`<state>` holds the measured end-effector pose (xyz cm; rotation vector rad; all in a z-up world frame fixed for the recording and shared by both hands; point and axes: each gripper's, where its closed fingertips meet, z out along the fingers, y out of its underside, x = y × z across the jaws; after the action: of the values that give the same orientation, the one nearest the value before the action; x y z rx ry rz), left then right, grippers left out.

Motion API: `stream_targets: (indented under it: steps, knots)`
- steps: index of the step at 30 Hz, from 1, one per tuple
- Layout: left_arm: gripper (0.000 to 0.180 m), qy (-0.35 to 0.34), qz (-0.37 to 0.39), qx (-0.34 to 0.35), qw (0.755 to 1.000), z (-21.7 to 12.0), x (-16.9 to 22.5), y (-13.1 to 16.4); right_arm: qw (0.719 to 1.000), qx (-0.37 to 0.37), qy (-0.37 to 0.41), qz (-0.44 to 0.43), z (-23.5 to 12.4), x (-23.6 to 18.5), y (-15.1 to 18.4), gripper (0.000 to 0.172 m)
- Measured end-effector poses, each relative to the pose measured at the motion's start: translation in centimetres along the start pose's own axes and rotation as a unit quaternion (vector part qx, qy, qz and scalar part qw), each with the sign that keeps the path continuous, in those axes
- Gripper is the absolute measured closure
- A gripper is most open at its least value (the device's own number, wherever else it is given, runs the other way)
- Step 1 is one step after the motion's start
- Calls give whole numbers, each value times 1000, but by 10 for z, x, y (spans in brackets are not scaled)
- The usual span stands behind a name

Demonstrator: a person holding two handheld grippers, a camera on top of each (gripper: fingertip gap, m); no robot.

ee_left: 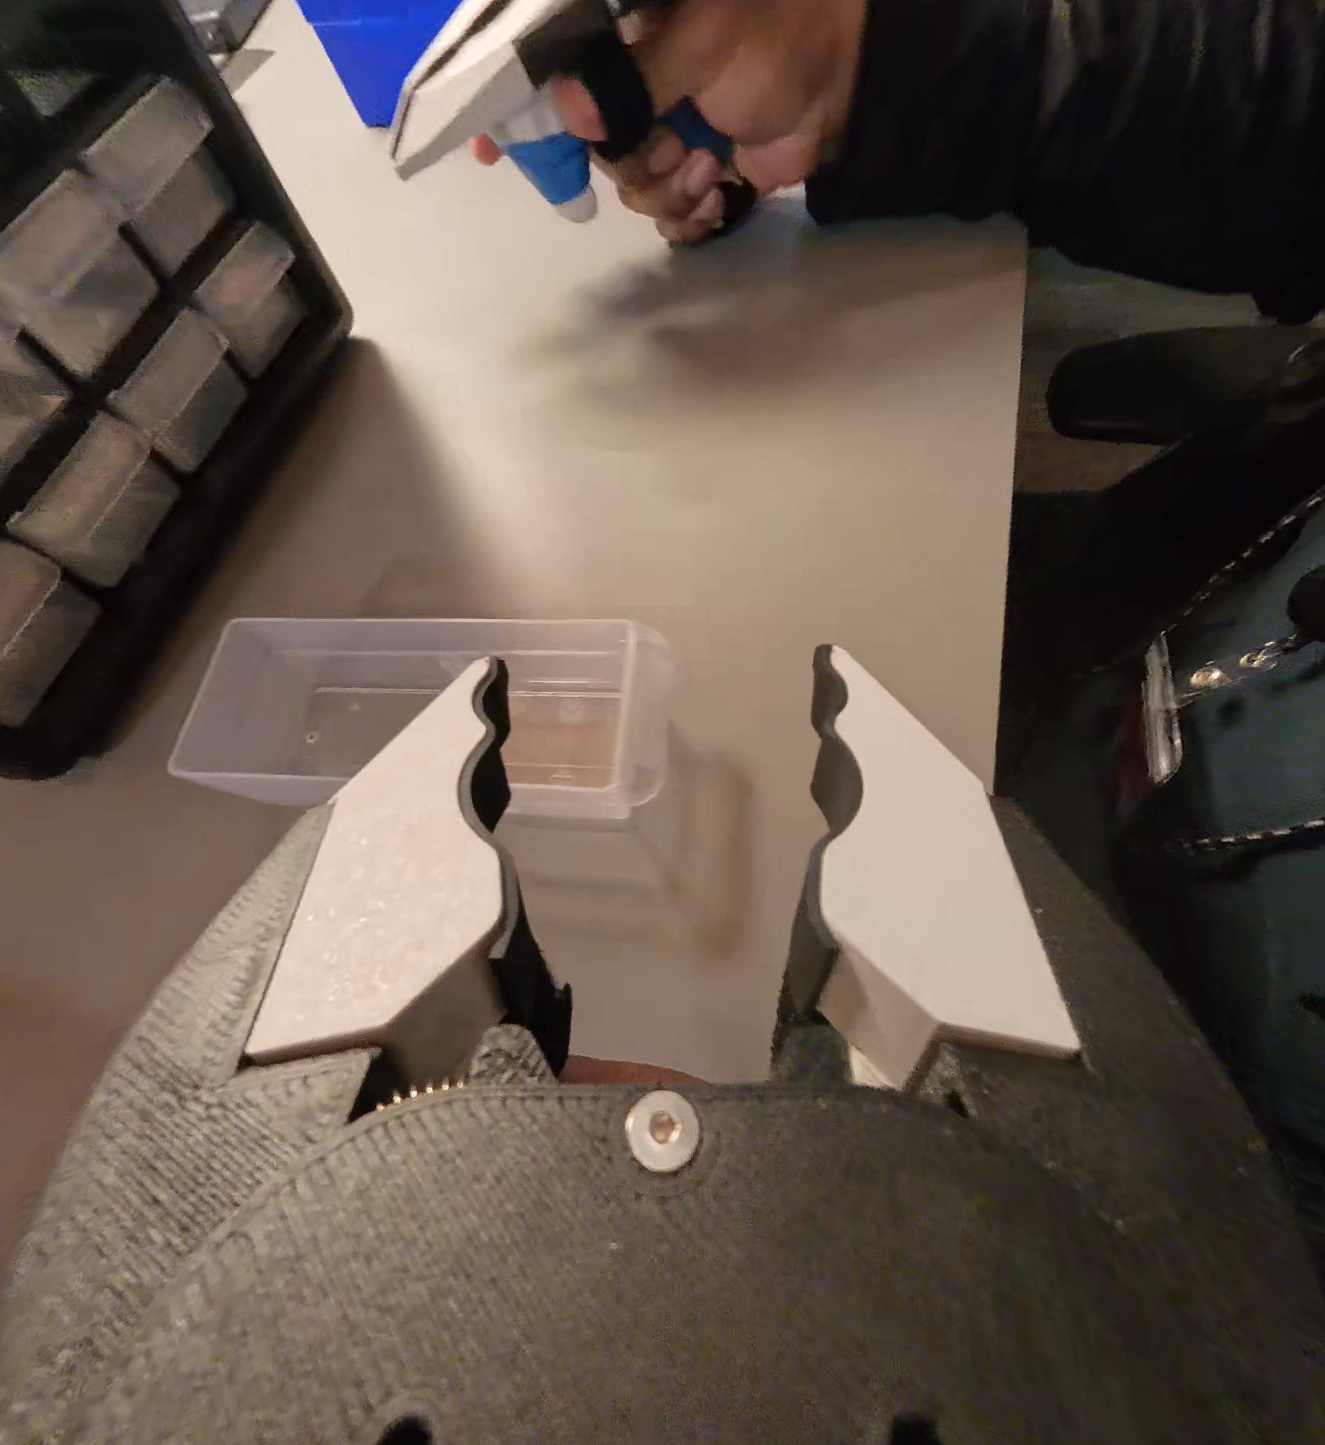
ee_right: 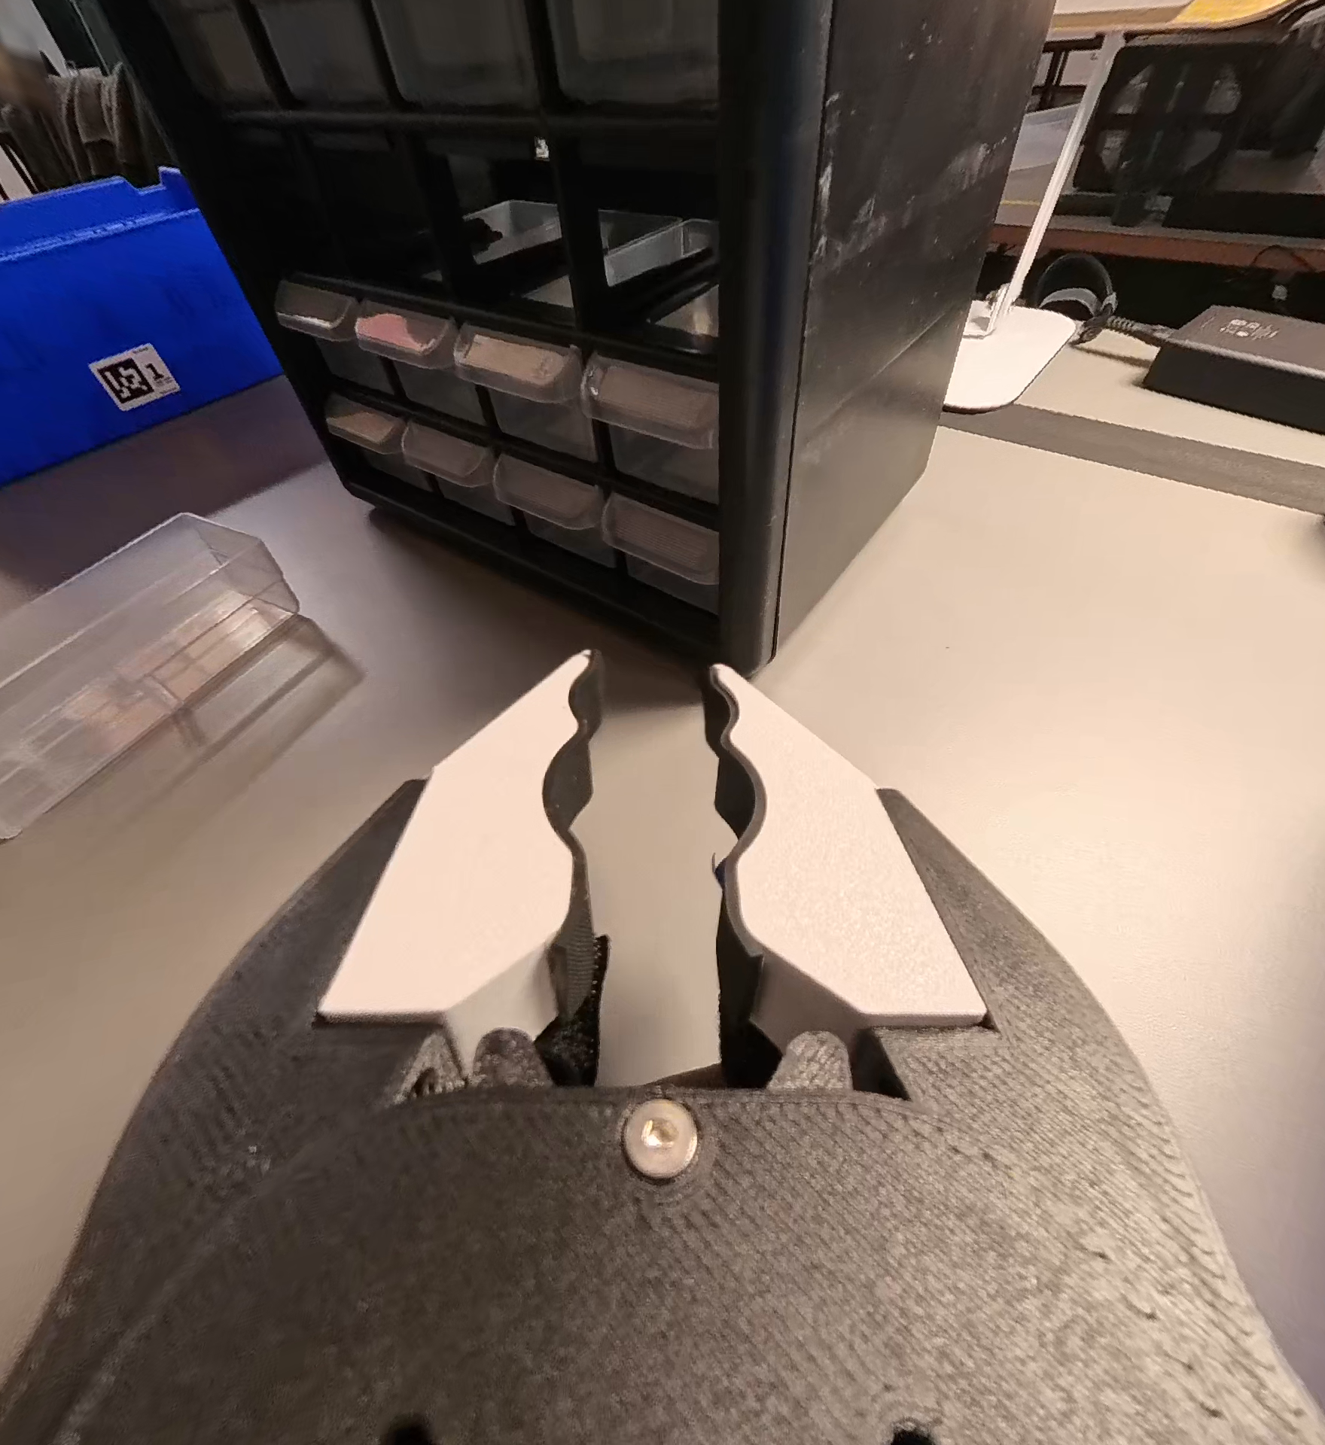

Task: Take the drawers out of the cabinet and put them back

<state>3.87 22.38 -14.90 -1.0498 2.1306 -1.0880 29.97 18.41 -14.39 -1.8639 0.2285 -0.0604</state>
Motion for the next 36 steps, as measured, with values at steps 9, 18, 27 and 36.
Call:
stream_targets:
  steps: [9, 18, 27, 36]
  knots:
    - [155, -91, 93, -102, 986, 32, -16, 34, 996, 77, 1, -46, -3, -8, -95, 126]
    - [164, -36, 128, -62, 989, 36, -5, 0, 994, 93, 50, 31, 21, 63, -187, 110]
    - [164, 72, 166, 5, 984, 60, -8, -121, 990, 31, -29, 136, 58, 71, -166, 103]
    - [164, 148, 78, -30, 985, 94, -61, -181, 988, 37, -47, 145, 61, 68, -165, 105]
